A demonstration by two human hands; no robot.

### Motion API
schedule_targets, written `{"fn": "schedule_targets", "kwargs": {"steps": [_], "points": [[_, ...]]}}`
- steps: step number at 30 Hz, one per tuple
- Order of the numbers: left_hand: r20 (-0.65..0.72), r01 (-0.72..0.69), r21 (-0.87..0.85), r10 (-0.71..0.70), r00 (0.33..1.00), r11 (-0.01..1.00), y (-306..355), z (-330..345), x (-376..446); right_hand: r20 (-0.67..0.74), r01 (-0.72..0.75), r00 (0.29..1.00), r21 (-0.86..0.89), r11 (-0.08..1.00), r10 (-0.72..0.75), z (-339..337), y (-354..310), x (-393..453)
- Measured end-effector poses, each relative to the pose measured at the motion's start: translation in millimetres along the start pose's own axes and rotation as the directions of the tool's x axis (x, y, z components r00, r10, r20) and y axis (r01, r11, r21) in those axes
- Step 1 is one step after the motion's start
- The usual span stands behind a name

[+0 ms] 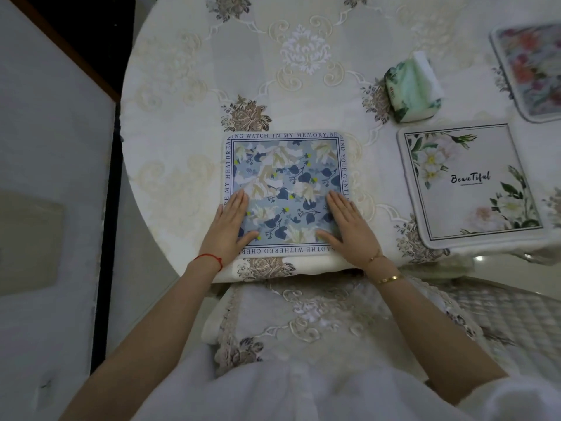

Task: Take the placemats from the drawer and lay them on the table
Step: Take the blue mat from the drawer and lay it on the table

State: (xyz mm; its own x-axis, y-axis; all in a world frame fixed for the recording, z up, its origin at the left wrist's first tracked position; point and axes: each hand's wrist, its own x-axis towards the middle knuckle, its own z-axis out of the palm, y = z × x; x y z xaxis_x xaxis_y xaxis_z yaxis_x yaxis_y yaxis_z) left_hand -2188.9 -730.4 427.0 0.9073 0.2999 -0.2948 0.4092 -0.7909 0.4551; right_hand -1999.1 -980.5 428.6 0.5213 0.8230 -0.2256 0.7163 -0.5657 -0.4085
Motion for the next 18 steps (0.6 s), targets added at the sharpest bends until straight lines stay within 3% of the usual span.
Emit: {"fn": "schedule_targets", "kwargs": {"steps": [4, 8, 11, 18], "points": [[-0.077, 0.04, -0.096, -0.048, 0.996, 0.995, 8, 3, -18, -0.042, -0.063, 0.997, 0.026, 0.998, 0.065, 1, -6, -14], [-0.108, -0.013, -0.063, 0.006, 0.994, 0.998, 31, 20, -32, 0.002, 0.128, 0.992, 0.01, 0.992, -0.128, 21, -42, -19], [-0.107, 0.006, -0.078, -0.014, 0.994, 0.997, 40, 33, -34, 0.015, 0.115, 0.993, 0.071, 0.991, -0.117, 33, -59, -15], [-0.101, 0.026, -0.072, -0.033, 0.994, 0.997, 24, 34, -45, 0.004, 0.1, 0.995, 0.104, 0.99, -0.101, 22, -24, -39]]}}
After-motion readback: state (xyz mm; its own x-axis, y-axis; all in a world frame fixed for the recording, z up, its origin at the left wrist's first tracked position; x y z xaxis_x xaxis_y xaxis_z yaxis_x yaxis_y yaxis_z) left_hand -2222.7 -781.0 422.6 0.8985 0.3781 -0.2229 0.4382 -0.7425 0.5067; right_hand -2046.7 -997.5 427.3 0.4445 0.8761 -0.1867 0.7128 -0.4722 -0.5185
